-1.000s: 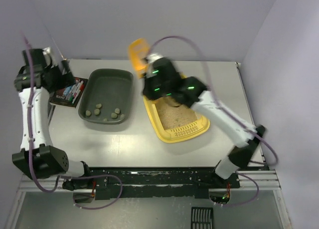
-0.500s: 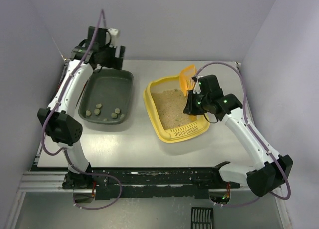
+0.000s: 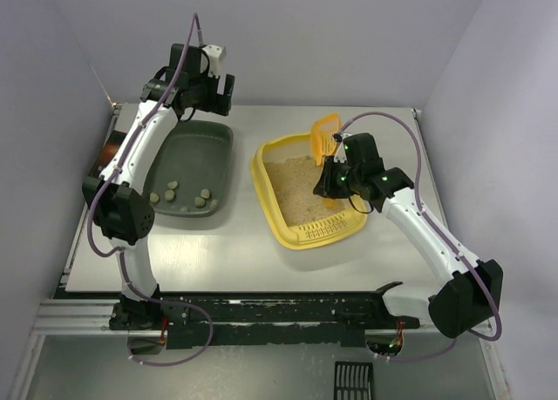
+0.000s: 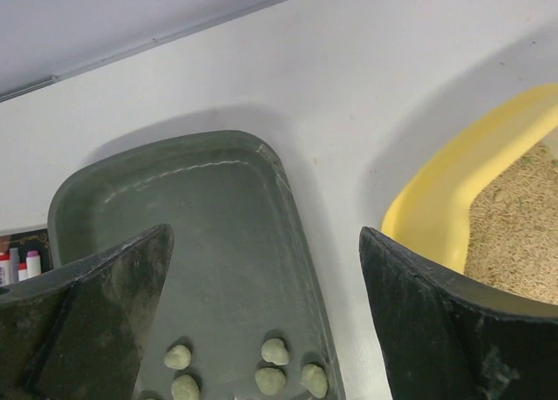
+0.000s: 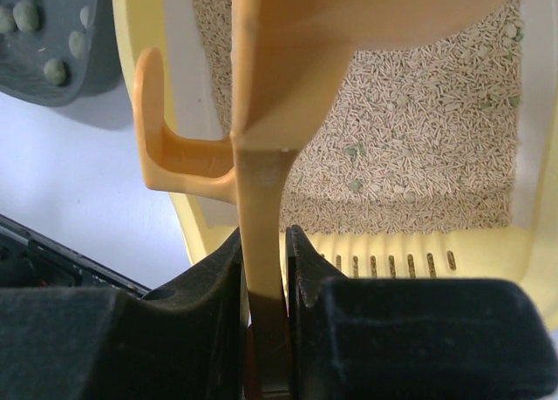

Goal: Clean the litter box

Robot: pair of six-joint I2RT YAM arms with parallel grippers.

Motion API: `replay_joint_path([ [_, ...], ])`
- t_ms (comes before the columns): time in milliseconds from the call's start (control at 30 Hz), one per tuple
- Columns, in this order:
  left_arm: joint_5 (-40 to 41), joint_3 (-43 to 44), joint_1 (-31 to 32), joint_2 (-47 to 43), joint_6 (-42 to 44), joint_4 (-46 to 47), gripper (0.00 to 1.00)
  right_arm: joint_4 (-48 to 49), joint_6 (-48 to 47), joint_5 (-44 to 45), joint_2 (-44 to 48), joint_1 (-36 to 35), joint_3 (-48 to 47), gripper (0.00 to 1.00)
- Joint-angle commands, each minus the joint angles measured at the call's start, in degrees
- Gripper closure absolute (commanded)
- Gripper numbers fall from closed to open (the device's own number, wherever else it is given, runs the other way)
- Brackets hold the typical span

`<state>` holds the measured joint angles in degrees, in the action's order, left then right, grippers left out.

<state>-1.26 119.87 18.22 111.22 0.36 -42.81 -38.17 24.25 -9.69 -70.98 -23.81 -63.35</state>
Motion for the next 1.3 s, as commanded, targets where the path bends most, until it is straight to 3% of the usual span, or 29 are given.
replay_joint_path([
  [0,-5.85,2.47,1.42,-0.31,0.06,0.30,0.01,5.27,1.02,-1.02,-0.90,0.35,0.66,1.00],
  [267,-10.44,9.22,9.21,4.89,2.67,-4.10,0.01,5.45,-1.15,-1.25,-1.19,0.34,0.96,1.00],
  [633,-17.08,9.19,11.05,12.19,3.46,2.05,0.01,4.64,-0.02,-3.97,3.51,0.35,3.99,1.00],
  [967,-14.33,5.54,11.31,11.17,0.84,4.85,0.01,9.23,-0.02,-27.47,-4.39,0.35,11.36,1.00],
  [1167,-7.16,11.30,9.83,10.89,0.74,0.26,0.01,16.79,2.66,-24.50,-7.04,0.35,13.84,1.00],
  [1267,-7.53,14.68,6.77,10.07,-1.69,-1.87,0.01,18.58,2.70,-24.15,-10.37,0.35,11.63,1.00],
])
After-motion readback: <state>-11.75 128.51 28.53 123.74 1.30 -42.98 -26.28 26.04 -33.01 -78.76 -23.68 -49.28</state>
